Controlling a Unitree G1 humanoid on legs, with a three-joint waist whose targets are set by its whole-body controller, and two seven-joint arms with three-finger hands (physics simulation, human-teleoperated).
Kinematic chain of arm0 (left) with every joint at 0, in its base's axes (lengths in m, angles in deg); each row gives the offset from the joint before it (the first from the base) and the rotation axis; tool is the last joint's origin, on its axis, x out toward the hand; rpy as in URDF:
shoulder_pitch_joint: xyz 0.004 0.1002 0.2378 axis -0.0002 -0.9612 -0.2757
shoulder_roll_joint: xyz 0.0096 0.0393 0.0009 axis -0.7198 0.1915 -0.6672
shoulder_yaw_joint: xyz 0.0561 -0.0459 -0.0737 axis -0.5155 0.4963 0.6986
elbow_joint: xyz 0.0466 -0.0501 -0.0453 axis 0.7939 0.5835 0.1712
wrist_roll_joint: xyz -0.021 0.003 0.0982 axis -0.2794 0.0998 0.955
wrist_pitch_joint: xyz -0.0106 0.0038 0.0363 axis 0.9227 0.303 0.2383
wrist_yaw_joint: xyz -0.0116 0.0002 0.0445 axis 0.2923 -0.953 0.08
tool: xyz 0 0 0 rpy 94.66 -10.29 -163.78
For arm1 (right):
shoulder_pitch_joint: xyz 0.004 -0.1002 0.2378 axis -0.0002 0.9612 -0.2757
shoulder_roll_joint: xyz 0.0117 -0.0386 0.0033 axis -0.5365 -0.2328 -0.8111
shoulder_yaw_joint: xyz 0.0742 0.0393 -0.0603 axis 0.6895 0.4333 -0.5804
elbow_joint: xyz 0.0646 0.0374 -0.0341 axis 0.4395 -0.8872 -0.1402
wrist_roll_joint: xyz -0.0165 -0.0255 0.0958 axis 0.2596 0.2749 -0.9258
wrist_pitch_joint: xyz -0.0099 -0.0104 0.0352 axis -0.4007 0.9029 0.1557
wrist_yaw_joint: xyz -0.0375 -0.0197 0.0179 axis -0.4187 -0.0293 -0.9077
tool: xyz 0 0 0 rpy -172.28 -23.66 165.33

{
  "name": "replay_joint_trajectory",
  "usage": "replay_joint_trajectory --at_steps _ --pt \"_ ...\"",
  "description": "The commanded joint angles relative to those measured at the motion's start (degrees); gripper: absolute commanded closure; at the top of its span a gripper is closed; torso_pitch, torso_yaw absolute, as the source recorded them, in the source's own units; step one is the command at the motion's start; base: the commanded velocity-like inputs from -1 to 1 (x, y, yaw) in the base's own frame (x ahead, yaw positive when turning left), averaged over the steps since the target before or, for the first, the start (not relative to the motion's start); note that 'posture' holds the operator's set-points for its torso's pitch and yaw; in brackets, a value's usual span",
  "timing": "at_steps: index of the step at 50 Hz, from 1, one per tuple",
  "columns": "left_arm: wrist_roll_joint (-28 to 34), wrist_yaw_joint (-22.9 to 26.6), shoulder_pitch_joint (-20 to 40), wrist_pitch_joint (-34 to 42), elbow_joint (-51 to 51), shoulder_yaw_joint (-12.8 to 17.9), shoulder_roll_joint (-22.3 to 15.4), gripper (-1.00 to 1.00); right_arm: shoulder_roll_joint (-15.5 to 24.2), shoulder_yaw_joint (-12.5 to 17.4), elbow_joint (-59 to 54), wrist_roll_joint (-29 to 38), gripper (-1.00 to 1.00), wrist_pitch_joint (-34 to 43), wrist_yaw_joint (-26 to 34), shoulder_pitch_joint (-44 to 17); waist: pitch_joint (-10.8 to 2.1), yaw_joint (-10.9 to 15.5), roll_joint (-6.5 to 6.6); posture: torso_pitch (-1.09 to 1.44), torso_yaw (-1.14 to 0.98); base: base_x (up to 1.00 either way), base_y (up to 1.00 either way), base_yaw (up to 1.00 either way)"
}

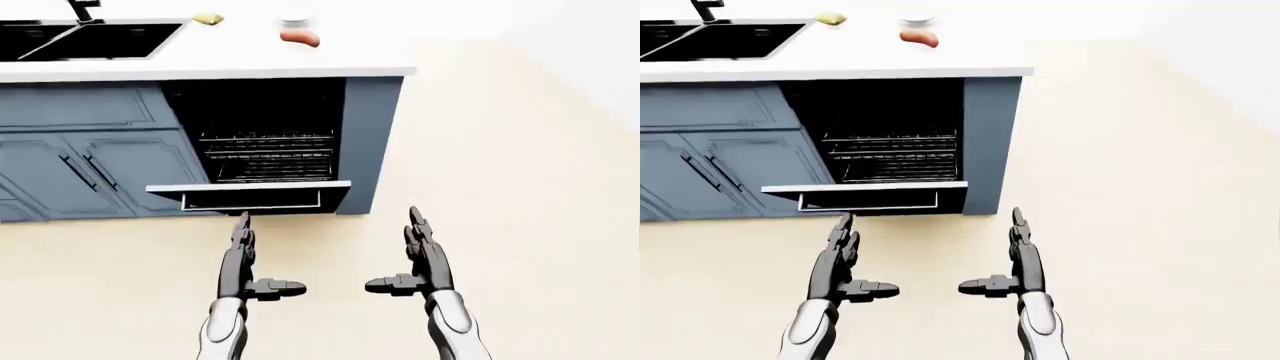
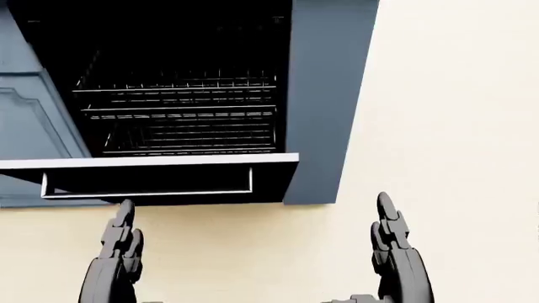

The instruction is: Close the dishwasher door

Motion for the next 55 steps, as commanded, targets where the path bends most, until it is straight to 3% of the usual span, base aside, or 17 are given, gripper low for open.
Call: replay_joint_trajectory --at_steps 1,3,4,5,7,8,17,20,22,27,28,30,34,46,55 --pt "1.56 -1.79 1.67 -4.84 -4.83 -0.24 0.12 -1.0 0.29 1.11 4.03 -0.88 -1.0 -4.13 -0.66 -2.4 -0.05 -0.12 -0.45 0.0 0.0 0.0 0.0 0.0" --pt "1.04 -1.26 0.36 -4.18 -6.9 -0.66 0.3 -1.0 0.22 0.79 5.58 -0.91 -1.0 -3.79 -0.68 -1.34 -3.6 0.4 -0.06 0.0 0.0 0.0 0.0 0.0" --pt "1.33 -1.26 0.32 -4.67 -6.77 -0.81 0.26 -1.0 0.21 0.6 5.86 -0.71 -1.0 -3.72 -0.71 -1.14 -3.05 0.38 -0.08 0.0 0.0 0.0 0.0 0.0" --pt "1.48 -1.33 0.48 -4.8 -6.63 -0.78 0.22 -1.0 0.26 0.42 5.61 -0.17 -1.0 -3.9 -0.9 -1.26 -0.94 0.37 -0.43 0.0 0.0 0.0 0.0 0.0" --pt "1.38 -1.24 0.64 -4.44 -7.13 -0.51 0.07 -1.0 0.33 0.23 4.62 0.56 -1.0 -4.33 -1.1 -1.69 -3.9 0.45 -0.49 0.0 0.0 0.0 0.0 0.0" --pt "1.42 -1.25 0.58 -4.6 -7.14 -0.43 0.04 -1.0 0.37 0.08 4.07 1.11 -1.0 -4.72 -1.21 -1.76 -4.24 0.44 -0.47 0.0 0.0 0.0 0.0 0.0" --pt "2.44 -1.53 0.22 -6.06 -6.63 -0.73 0.16 -1.0 0.08 0.27 4.38 0.61 -1.0 -4.78 -0.71 -0.94 -4.69 0.5 -0.25 0.0 0.0 0.0 0.0 0.0" --pt "2.67 -1.55 -0.17 -6.02 -7.25 -0.94 0.24 -1.0 -0.11 1.11 4.68 2.56 -1.0 -4.97 -4.55 -0.61 -4.94 0.44 -0.25 0.0 0.0 0.0 0.0 0.0" --pt "2.84 -1.6 -0.14 -6.05 -7.13 -0.96 0.23 -1.0 0.16 0.57 5.38 0.81 -1.0 -4.49 -2.0 -0.61 -5.02 0.5 -0.25 0.0 0.0 0.0 0.0 0.0" --pt "2.93 -1.6 -0.68 -5.76 -8.15 -1.02 0.28 -1.0 0.17 0.12 6.34 3.02 -1.0 -4.11 -3.26 0.19 -5.1 0.46 -0.27 0.0 0.0 0.0 0.0 0.0" --pt "2.95 -1.61 -0.84 -5.65 -8.49 -1.06 0.3 -1.0 0.19 0.18 6.55 3.03 -1.0 -4.04 -3.23 0.21 -5.92 0.76 0.1 0.0 0.0 0.0 0.0 0.2" --pt "2.95 -1.59 -1.1 -5.47 -9.06 -1.1 0.33 -1.0 0.15 0.12 6.58 3.01 -1.0 -4.09 -3.04 0.19 -4.51 0.75 0.09 0.0 0.0 0.0 0.0 0.32" --pt "3.02 -1.52 -1.73 -5.4 -9.99 -1.35 0.46 -1.0 0.09 0.23 5.87 2.91 -1.0 -4.45 -3.05 -0.18 -4.0 0.97 0.1 0.0 0.0 0.0 0.0 0.32" --pt "3.73 -1.43 -2.34 -5.74 -10.16 -2.21 0.61 -1.0 0.06 0.18 6.5 2.76 -1.0 -4.39 -3.01 0.2 -3.29 1.5 0.61 0.0 0.0 0.0 0.0 0.32" --pt "3.74 -1.2 -2.88 -5.21 -11.43 -2.17 0.55 -1.0 -0.04 -0.02 8.38 3.05 -1.0 -4.09 -3.04 1.3 -3.01 1.79 -0.61 0.0 0.0 0.0 0.0 0.32"
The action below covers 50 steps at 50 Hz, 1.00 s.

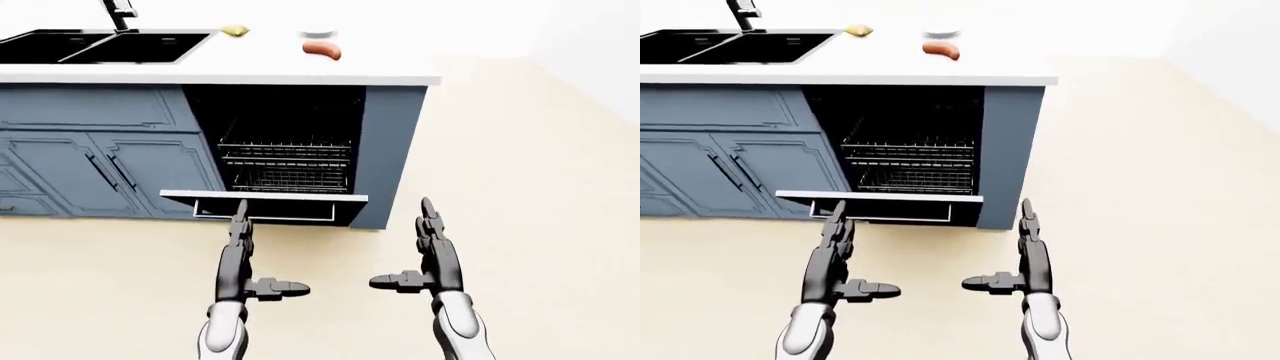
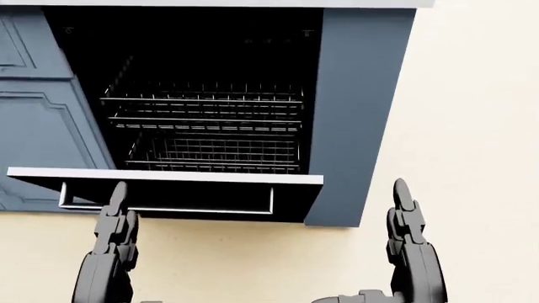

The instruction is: Close the dishwasher door

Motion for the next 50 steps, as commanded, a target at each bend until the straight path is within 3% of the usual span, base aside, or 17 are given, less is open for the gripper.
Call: replay_joint_trajectory --at_steps 1,4,7,10,18,20,21,22,25,30,34,36,37,41,47,49,50 --pt "-0.13 0.08 1.0 -1.6 -2.79 0.15 -0.18 -1.0 0.04 0.07 2.69 0.04 -1.0 -1.68 -0.15 -0.93 -0.85 0.03 -0.27 0.0 0.0 0.0 0.0 0.32" --pt "-0.07 0.12 1.0 -1.62 -2.78 0.15 -0.19 -1.0 0.05 0.08 2.75 0.04 -1.0 -1.61 -0.08 -0.91 -0.69 -0.47 0.74 0.0 0.0 0.0 0.0 0.35" --pt "-0.13 0.2 0.78 -1.4 -3.35 0.17 -0.17 -1.0 0.02 0.09 3.2 0.08 -1.0 -1.46 -0.01 -0.66 -0.48 -0.42 3.76 0.0 0.0 0.0 0.0 0.51" --pt "-0.03 0.21 0.63 -1.39 -3.55 0.07 -0.14 -1.0 0.01 0.03 3.3 0.11 -1.0 -1.4 0.05 -0.64 -0.85 -0.03 3.3 0.0 0.0 0.0 0.0 0.67" --pt "0.02 0.26 0.2 -1.2 -4.32 -0.12 -0.07 -1.0 -0.03 0.07 3.68 0.04 -1.0 -1.53 0.18 -0.37 0.02 0.04 -0.94 0.0 0.0 0.0 0.0 0.73" --pt "0.04 0.27 0.07 -1.16 -4.54 -0.17 -0.06 -1.0 0.01 0.02 6.78 0.01 -1.0 1.5 0.29 -0.32 -0.41 -0.21 -3.6 0.0 0.0 0.0 0.0 0.73" --pt "0.05 0.27 0.0 -1.16 -4.63 -0.2 -0.05 -1.0 -0.01 0.01 6.85 0.03 -1.0 1.54 0.3 -0.3 -1.38 -0.62 -5.96 0.0 0.0 0.0 0.0 0.73" --pt "0.07 0.27 -0.04 -1.18 -4.67 -0.23 -0.05 -1.0 -0.05 0.07 4.62 0.06 -1.0 -0.75 0.29 -0.24 -0.67 -1.22 -3.35 0.0 0.0 0.0 0.0 0.73" --pt "0.12 0.26 -0.11 -1.25 -4.69 -0.31 -0.02 -1.0 -0.07 0.09 4.22 0.06 -1.0 -1.36 0.31 -0.11 -0.78 -0.89 -3.94 0.0 0.0 0.0 0.0 0.72" --pt "0.12 0.29 -0.34 -1.21 -5.08 -0.38 -0.02 -1.0 -0.06 0.05 4.0 0.09 -1.0 -1.4 0.29 -0.32 -0.34 -1.15 -0.86 0.0 0.0 0.0 0.0 0.7" --pt "0.21 0.27 -0.63 -1.18 -5.49 -0.59 0.05 -1.0 -0.08 0.0 4.19 0.07 -1.0 -1.37 0.29 -0.25 -0.28 -1.36 2.82 0.0 0.0 0.0 0.0 0.7" --pt "0.38 0.23 -1.05 -1.16 -6.01 -0.87 0.12 -1.0 -0.05 -0.04 5.35 0.03 -1.0 -0.09 0.35 -0.34 -1.44 -1.04 6.4 0.0 0.0 0.0 0.0 0.7" --pt "0.43 0.21 -1.07 -1.23 -5.97 -0.95 0.13 -1.0 -0.03 -0.07 6.16 0.03 -1.0 0.75 0.39 -0.35 -1.26 -0.52 4.9 0.0 0.0 0.0 0.0 0.69" --pt "0.56 0.1 -0.9 -1.57 -5.31 -1.09 0.14 -1.0 -0.08 -0.03 3.28 0.05 -1.0 -1.7 0.3 -0.69 -1.54 0.49 2.77 0.0 0.0 0.0 0.0 0.69" --pt "0.56 0.13 -1.28 -1.53 -5.88 -1.19 0.09 -1.0 0.1 0.34 3.4 -0.41 -1.0 -1.79 0.55 -0.46 -0.08 -0.13 -0.9 0.0 0.0 0.0 0.0 0.7" --pt "0.41 0.16 -1.38 -1.28 -6.44 -1.1 0.09 -1.0 0.03 0.22 3.83 -0.37 -1.0 -1.73 0.6 -0.29 -0.18 -0.38 -3.26 0.0 0.0 0.0 0.0 0.7" --pt "0.42 0.15 -1.38 -1.29 -6.44 -1.1 0.09 -1.0 0.02 0.2 3.91 -0.37 -1.0 -1.66 0.62 -0.28 -1.02 -0.61 -5.37 0.0 0.0 0.0 0.0 0.7"
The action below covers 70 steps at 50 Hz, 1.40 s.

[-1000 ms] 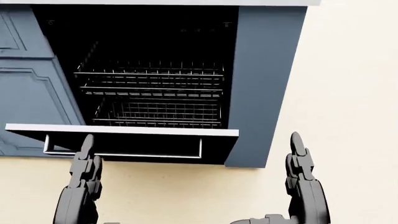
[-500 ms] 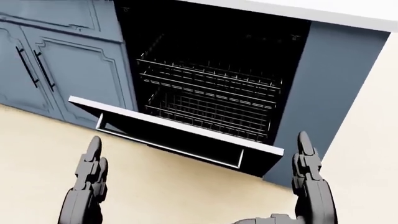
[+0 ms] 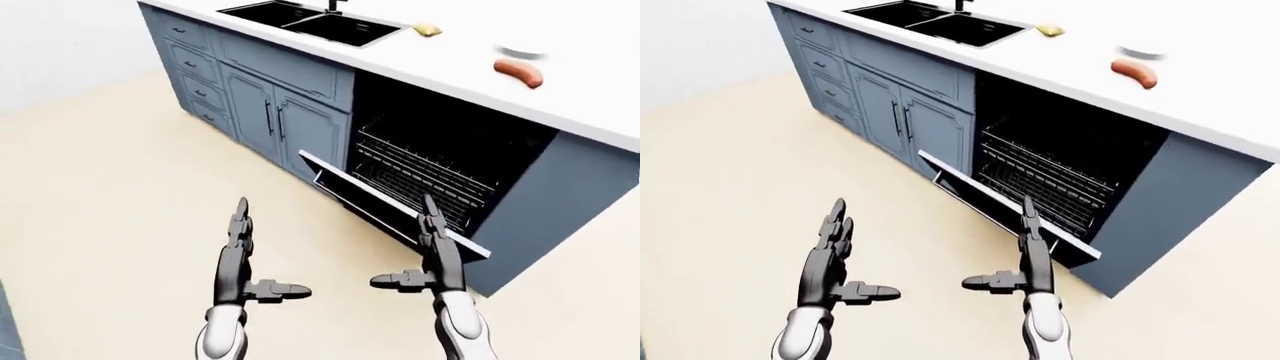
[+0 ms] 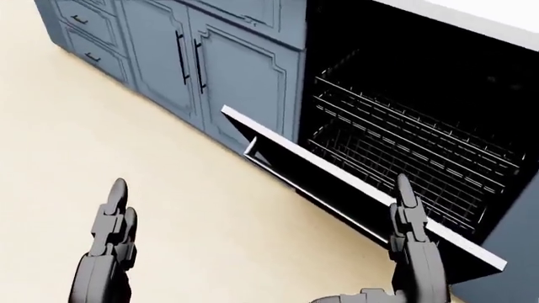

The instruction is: Close the dishwasher door

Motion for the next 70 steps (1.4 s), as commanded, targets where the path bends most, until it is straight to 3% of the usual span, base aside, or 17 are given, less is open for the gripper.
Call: replay_joint_trajectory --at_steps 1,4,9,13,15,16,20,26,29,39,42,44,45,53,57,58,70 --pt "-0.1 0.02 0.72 -1.58 -2.09 -0.21 -0.08 -1.0 -0.01 0.11 1.93 -0.06 -1.0 -1.66 -0.1 -0.7 -1.2 -0.23 0.36 0.0 0.0 0.0 0.0 0.7" --pt "-0.02 0.0 0.67 -1.64 -2.08 -0.28 -0.07 -1.0 -0.03 0.1 2.26 -0.07 -1.0 -1.61 -0.06 -0.51 -0.66 -0.11 0.45 0.0 0.0 0.0 0.0 0.7" --pt "-0.07 0.01 0.62 -1.58 -2.18 -0.26 -0.08 -1.0 0.02 0.1 4.26 -0.09 -1.0 0.45 0.01 -0.56 -0.33 -0.35 3.32 0.0 0.0 0.0 0.0 0.69" --pt "-0.05 -0.04 0.67 -1.59 -2.01 -0.29 -0.05 -1.0 -0.09 0.0 2.11 0.1 -1.0 -1.52 -0.06 -0.7 -0.25 -0.58 6.9 0.0 0.0 0.0 0.0 0.69" --pt "-0.04 -0.05 0.59 -1.54 -2.12 -0.33 -0.03 -1.0 -0.09 -0.02 1.98 0.08 -1.0 -1.59 -0.03 -0.72 -1.56 -0.2 10.62 0.0 0.0 0.0 0.0 0.7" --pt "-0.03 -0.07 0.58 -1.55 -2.09 -0.36 -0.01 -1.0 -0.09 -0.04 1.95 0.09 -1.0 -1.56 -0.04 -0.76 -0.91 0.47 8.57 0.0 0.0 0.0 0.0 0.7" --pt "-0.04 -0.17 0.55 -1.48 -2.09 -0.43 0.02 -1.0 -0.09 -0.11 1.71 0.15 -1.0 -1.49 -0.08 -0.96 -1.62 1.38 6.93 0.0 0.0 0.0 0.0 0.69" --pt "0.02 -0.31 0.56 -1.51 -1.93 -0.59 0.05 -1.0 -0.11 -0.14 1.45 0.16 -1.0 -1.62 -0.1 -1.07 -0.14 0.66 3.28 0.0 0.0 0.0 0.0 0.69" --pt "-0.07 -0.3 0.48 -1.26 -2.36 -0.51 0.0 -1.0 -0.09 -0.15 2.28 0.19 -1.0 -1.27 -0.14 -0.73 -1.08 0.16 -1.06 0.0 0.0 0.0 0.0 0.69" --pt "-0.06 -0.29 0.86 -1.48 -1.73 -0.36 -0.03 -1.0 -0.07 -0.12 5.49 0.29 -1.0 1.71 -0.23 -0.69 -0.34 -0.45 4.0 0.0 0.0 0.0 0.0 0.65" --pt "-0.03 -0.29 0.74 -1.48 -1.93 -0.39 -0.04 -1.0 -0.13 -0.07 2.54 0.34 -1.0 -1.29 -0.29 -0.64 -0.41 -0.65 6.79 0.0 0.0 0.0 0.0 0.63" --pt "-0.04 -0.28 0.77 -1.52 -1.84 -0.38 -0.04 -1.0 -0.14 -0.12 2.7 0.37 -1.0 -1.19 -0.32 -0.6 -1.6 -0.38 10.33 0.0 0.0 0.0 0.0 0.63" --pt "-0.04 -0.26 0.67 -1.51 -1.98 -0.42 -0.03 -1.0 -0.16 -0.17 2.68 0.39 -1.0 -1.3 -0.32 -0.55 -1.38 0.17 8.82 0.0 0.0 0.0 0.0 0.63" --pt "-0.05 -0.16 0.47 -1.41 -2.37 -0.43 -0.06 -1.0 -0.24 -0.07 3.61 0.46 -1.0 -0.28 -0.81 -0.6 -0.09 0.27 4.8 0.0 0.0 0.0 0.0 0.21" --pt "-0.03 -0.16 0.38 -1.44 -2.46 -0.47 -0.04 -1.0 -0.21 -0.35 3.46 0.34 -1.0 -0.42 -0.48 -0.62 -0.96 0.83 1.27 0.0 0.0 0.0 0.0 0.0" --pt "-0.02 -0.16 0.35 -1.46 -2.46 -0.5 -0.02 -1.0 -0.2 -0.34 3.08 0.22 -1.0 -0.53 -0.37 -0.75 -0.69 0.58 2.52 0.0 0.0 0.0 0.0 0.0" --pt "0.51 -0.39 0.17 -1.93 -1.98 -1.11 0.07 -1.0 -0.06 -0.26 2.12 1.36 -1.0 0.88 -1.46 -1.62 -2.56 -0.26 4.03 0.0 0.0 0.0 0.0 0.0"
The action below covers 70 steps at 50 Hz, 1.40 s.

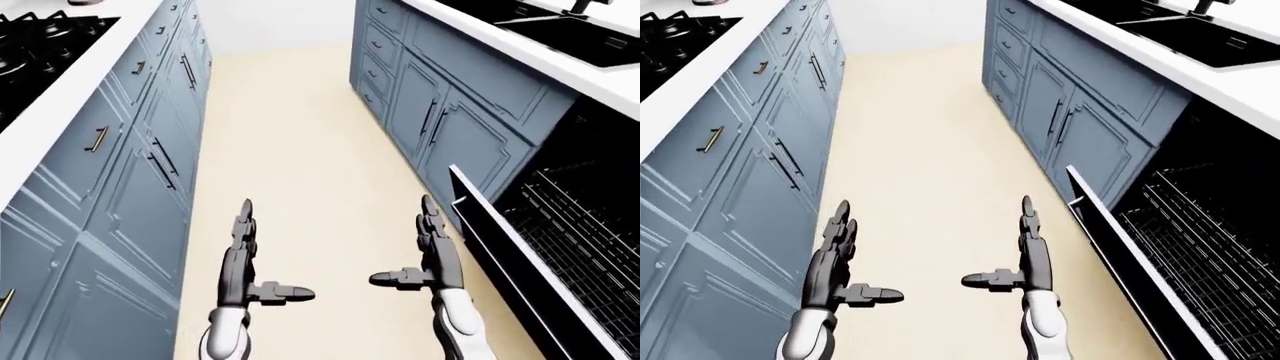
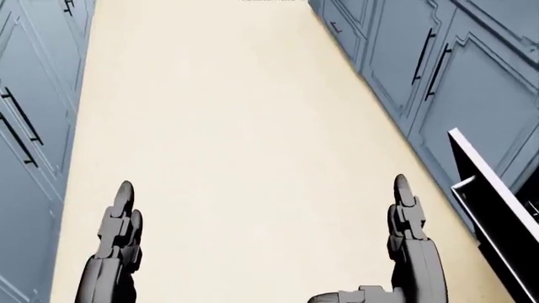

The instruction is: Close the dishwasher door

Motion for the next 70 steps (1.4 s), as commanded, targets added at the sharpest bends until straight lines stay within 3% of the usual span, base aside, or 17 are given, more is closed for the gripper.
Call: replay_joint_trajectory --at_steps 1,5,7,13,20,25,27,35,38,42,44,47,51,54,56,62,70 --pt "-0.01 -0.1 0.66 -1.6 -2.34 0.07 -0.1 -1.0 0.07 -0.22 2.17 0.43 -1.0 -1.75 -0.28 -0.6 -0.85 -0.04 -0.13 0.0 0.0 0.0 0.0 0.0" --pt "-0.14 -0.05 0.63 -1.35 -2.73 0.23 -0.16 -1.0 0.12 -0.3 2.6 0.48 -1.0 -1.69 0.03 -0.24 -1.87 0.22 0.05 0.0 0.0 0.0 0.0 0.07" --pt "-0.19 -0.03 0.61 -1.27 -2.87 0.28 -0.16 -1.0 0.13 -0.31 2.76 0.51 -1.0 -1.71 0.14 -0.1 -0.15 0.06 0.14 0.0 0.0 0.0 0.0 0.39" --pt "-0.07 -0.03 0.47 -1.31 -2.96 0.17 -0.15 -1.0 0.07 -0.39 2.72 0.65 -1.0 -1.93 0.42 -0.04 0.61 0.63 0.36 0.0 0.0 0.0 0.0 0.47" --pt "-0.04 -0.03 0.37 -1.39 -3.04 0.13 -0.14 -1.0 0.05 -0.43 2.76 0.57 -1.0 -2.29 0.79 0.17 1.35 1.31 -1.2 0.0 0.0 0.0 0.0 0.59" --pt "0.14 -0.06 0.26 -1.31 -3.1 -0.03 -0.14 -1.0 -0.06 -0.67 3.77 0.51 -1.0 -2.25 1.11 0.56 2.05 -0.26 0.69 0.0 0.0 0.0 0.0 0.42" --pt "0.15 -0.07 0.24 -1.28 -3.17 -0.04 -0.14 -1.0 0.01 -1.0 5.26 0.83 -1.0 -0.12 1.4 0.34 0.53 -0.5 2.06 0.0 0.0 0.0 0.0 0.0" --pt "0.12 -0.06 0.23 -1.25 -3.25 -0.03 -0.15 -1.0 -0.01 -0.71 3.35 0.98 -1.0 -1.45 1.11 0.2 -0.91 -0.8 1.28 0.0 0.0 0.0 0.0 0.02" --pt "0.25 -0.11 0.37 -1.55 -2.74 -0.13 -0.12 -1.0 -0.02 -0.74 2.64 0.91 -1.0 -1.79 1.14 -0.07 0.51 0.19 0.71 0.0 0.0 0.0 0.0 0.32" --pt "0.37 -0.19 0.25 -1.77 -2.59 -0.31 -0.06 -1.0 -0.01 -0.75 2.83 0.75 -1.0 -1.65 1.31 -0.09 1.21 0.35 -2.87 0.0 0.0 0.0 0.0 0.54" --pt "0.4 -0.19 0.19 -1.83 -2.58 -0.4 -0.05 -1.0 0.0 -0.73 2.38 0.77 -1.0 -1.97 1.25 -0.2 1.57 -0.06 -1.7 0.0 0.0 0.0 0.0 0.56" --pt "0.47 -0.27 0.31 -1.9 -2.31 -0.46 -0.04 -1.0 0.01 -0.78 1.93 0.83 -1.0 -2.2 1.2 -0.37 1.07 0.41 -2.8 0.0 0.0 0.0 0.0 0.56" --pt "0.4 -0.3 0.51 -1.78 -2.27 -0.36 -0.08 -1.0 0.02 -0.95 2.9 0.97 -1.0 -1.22 1.34 -0.42 1.4 -0.21 -1.67 0.0 0.0 0.0 0.0 0.28" --pt "0.32 -0.27 0.46 -1.69 -2.49 -0.3 -0.1 -1.0 -0.08 -0.72 2.55 0.55 -1.0 -1.28 1.24 -0.38 1.49 -1.22 0.14 0.0 0.0 0.0 0.0 0.0" --pt "0.37 -0.28 0.49 -1.76 -2.37 -0.32 -0.09 -1.0 -0.07 -0.62 2.43 0.45 -1.0 -1.15 1.09 -0.46 0.68 -1.6 2.66 0.0 0.0 0.0 0.0 0.0" --pt "0.41 -0.26 0.37 -1.87 -2.41 -0.37 -0.09 -1.0 -0.02 -0.83 3.33 0.69 -1.0 0.05 0.91 -0.4 0.28 -1.51 0.83 0.0 0.0 0.0 0.0 0.0" --pt "0.45 -0.27 0.07 -1.85 -2.76 -0.47 -0.08 -1.0 -0.02 -0.9 2.93 1.28 -1.0 -0.65 0.55 -0.18 -0.46 -0.61 0.6 0.0 0.0 -0.04 0.0 0.0"
